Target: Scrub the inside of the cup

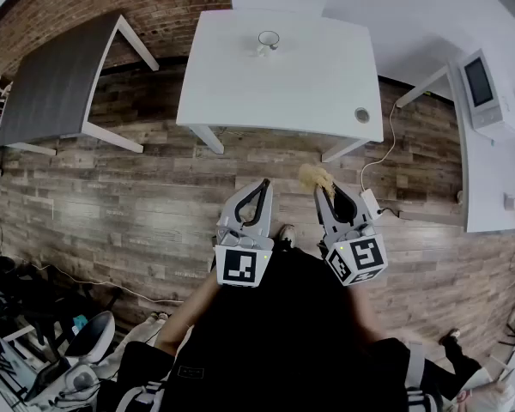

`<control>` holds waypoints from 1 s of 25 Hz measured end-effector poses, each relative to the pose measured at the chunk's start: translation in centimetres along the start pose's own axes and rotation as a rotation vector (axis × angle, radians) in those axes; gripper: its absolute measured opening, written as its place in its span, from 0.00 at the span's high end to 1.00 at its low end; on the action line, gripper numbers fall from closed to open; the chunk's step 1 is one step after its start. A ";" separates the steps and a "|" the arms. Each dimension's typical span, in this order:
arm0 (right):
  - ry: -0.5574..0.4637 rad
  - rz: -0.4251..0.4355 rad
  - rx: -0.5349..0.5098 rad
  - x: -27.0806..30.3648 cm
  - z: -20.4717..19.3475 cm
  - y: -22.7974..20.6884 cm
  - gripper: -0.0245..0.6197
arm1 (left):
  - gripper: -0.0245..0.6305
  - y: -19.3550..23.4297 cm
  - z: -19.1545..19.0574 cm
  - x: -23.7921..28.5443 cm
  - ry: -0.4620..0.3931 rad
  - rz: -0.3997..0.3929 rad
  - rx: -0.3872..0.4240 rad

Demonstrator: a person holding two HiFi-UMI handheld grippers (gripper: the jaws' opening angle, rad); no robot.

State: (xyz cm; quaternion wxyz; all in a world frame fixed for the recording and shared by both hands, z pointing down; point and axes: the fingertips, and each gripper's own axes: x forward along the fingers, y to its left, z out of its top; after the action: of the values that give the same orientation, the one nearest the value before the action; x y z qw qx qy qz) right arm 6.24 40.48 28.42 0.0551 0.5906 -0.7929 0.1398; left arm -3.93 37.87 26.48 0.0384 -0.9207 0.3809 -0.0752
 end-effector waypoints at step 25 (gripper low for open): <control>0.006 0.058 -0.043 -2.4 0.1 -3.7 0.87 | 0.96 -4.3 0.5 1.5 0.026 0.068 0.005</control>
State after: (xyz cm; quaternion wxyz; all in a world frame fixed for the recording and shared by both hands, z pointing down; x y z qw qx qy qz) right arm 10.47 41.67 28.32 0.0661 0.5658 -0.8122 0.1261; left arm 0.17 39.86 26.67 0.0383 -0.9061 0.4122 -0.0865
